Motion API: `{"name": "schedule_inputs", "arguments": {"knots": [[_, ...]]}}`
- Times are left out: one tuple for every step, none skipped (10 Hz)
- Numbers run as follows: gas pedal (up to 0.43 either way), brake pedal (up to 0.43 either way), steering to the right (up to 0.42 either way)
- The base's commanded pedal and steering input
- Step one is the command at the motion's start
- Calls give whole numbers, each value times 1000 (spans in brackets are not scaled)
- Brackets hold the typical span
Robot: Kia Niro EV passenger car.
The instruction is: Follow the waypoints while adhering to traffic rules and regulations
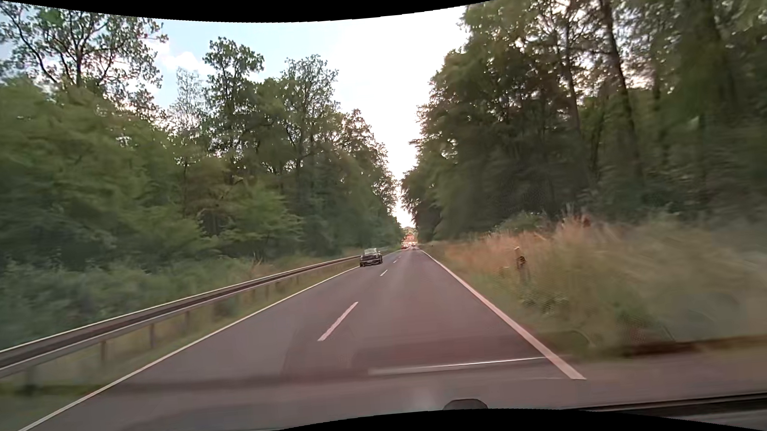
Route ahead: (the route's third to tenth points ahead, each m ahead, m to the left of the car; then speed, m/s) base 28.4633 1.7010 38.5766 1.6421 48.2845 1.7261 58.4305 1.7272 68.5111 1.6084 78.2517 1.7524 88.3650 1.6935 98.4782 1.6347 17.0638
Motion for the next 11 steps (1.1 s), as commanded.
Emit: {"name": "schedule_inputs", "arguments": {"knots": [[110,0,-4],[110,0,-4],[110,0,-4],[110,0,-4],[110,0,-4],[110,0,-4],[110,0,-4],[110,0,-4],[110,0,-4],[110,0,-4],[110,0,-4]]}}
